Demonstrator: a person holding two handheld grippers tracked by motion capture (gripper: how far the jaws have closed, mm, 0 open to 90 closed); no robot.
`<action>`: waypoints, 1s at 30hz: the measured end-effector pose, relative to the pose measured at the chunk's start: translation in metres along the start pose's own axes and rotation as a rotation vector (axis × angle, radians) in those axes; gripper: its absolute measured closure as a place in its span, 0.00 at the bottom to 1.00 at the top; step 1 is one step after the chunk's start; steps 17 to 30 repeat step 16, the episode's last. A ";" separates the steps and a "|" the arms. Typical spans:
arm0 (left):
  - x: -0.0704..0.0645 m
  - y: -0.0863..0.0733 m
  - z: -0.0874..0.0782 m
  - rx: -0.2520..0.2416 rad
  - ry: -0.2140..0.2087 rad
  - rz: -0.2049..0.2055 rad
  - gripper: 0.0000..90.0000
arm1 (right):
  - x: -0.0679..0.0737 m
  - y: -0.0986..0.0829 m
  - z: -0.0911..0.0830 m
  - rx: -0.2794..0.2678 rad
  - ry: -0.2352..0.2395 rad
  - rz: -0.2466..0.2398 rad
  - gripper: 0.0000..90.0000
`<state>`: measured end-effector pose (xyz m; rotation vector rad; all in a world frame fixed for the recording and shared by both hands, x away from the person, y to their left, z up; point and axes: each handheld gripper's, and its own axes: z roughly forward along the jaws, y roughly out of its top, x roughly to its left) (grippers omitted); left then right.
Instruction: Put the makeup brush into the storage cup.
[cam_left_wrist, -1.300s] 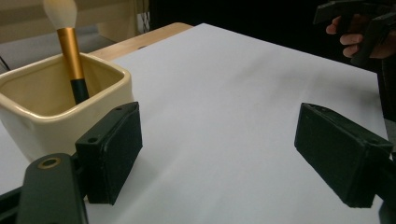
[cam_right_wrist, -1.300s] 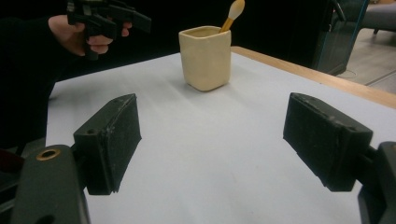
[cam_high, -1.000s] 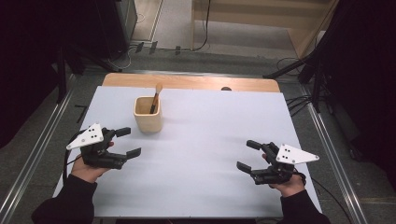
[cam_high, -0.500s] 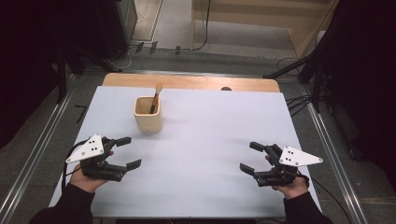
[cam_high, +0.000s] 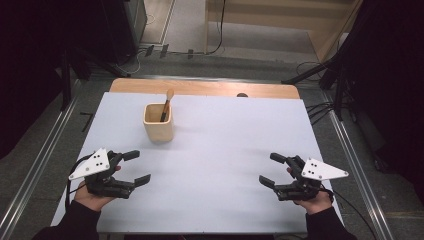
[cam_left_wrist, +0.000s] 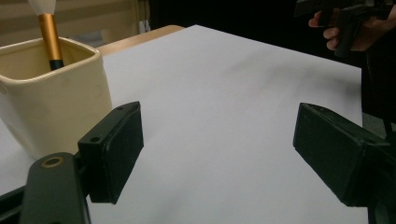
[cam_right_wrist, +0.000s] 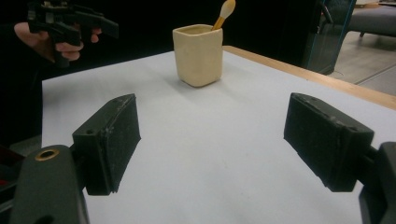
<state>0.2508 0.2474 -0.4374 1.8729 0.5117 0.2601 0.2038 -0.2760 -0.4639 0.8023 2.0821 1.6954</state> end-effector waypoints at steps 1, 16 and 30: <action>0.000 0.000 -0.001 -0.002 0.000 0.003 0.19 | 0.000 0.000 0.000 0.004 -0.001 -0.003 0.21; 0.006 -0.003 0.002 0.004 0.000 -0.021 0.18 | -0.001 -0.002 0.001 0.014 -0.007 0.000 0.21; 0.006 -0.003 0.002 0.004 0.000 -0.021 0.18 | -0.001 -0.002 0.001 0.014 -0.007 0.000 0.21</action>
